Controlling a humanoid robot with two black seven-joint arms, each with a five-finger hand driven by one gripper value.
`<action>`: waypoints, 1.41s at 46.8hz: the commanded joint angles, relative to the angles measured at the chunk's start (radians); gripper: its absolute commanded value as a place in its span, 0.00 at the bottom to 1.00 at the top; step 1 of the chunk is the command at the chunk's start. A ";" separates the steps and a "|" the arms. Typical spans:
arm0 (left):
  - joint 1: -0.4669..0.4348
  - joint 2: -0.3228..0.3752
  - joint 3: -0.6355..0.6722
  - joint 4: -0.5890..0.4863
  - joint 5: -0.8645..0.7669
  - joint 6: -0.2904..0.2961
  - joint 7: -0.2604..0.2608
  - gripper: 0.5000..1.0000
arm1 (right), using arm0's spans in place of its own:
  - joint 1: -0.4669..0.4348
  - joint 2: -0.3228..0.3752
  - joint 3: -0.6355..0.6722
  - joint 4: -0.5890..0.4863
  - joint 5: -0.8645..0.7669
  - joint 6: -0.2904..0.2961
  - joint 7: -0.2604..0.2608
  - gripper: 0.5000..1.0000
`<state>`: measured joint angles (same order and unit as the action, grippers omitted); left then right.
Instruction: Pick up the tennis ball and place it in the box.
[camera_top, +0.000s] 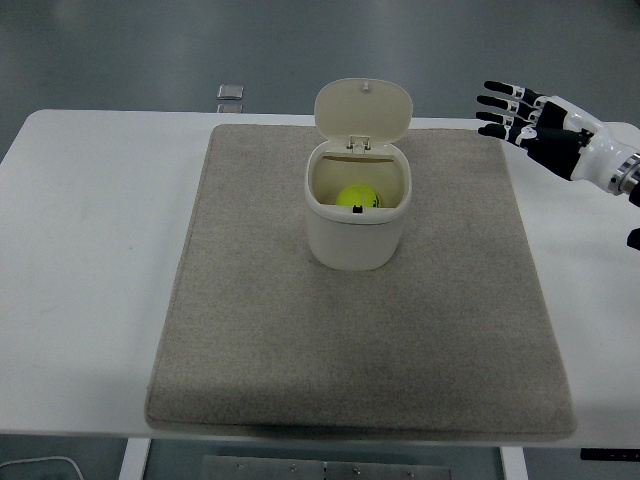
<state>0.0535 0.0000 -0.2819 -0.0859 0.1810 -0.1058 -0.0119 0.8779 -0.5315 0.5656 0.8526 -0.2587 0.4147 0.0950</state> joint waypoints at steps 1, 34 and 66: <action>0.000 0.000 0.001 0.000 0.000 0.000 0.001 0.98 | 0.003 0.007 0.000 -0.015 0.032 -0.002 -0.067 0.79; 0.000 0.000 0.000 0.000 0.000 0.000 0.000 0.98 | 0.000 0.096 0.132 -0.084 0.345 -0.165 -0.109 0.80; 0.000 0.000 0.000 0.000 0.000 0.000 0.001 0.98 | -0.023 0.099 0.134 -0.076 0.328 -0.188 -0.087 0.81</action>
<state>0.0539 0.0000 -0.2815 -0.0859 0.1810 -0.1058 -0.0114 0.8545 -0.4325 0.6996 0.7763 0.0711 0.2271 0.0062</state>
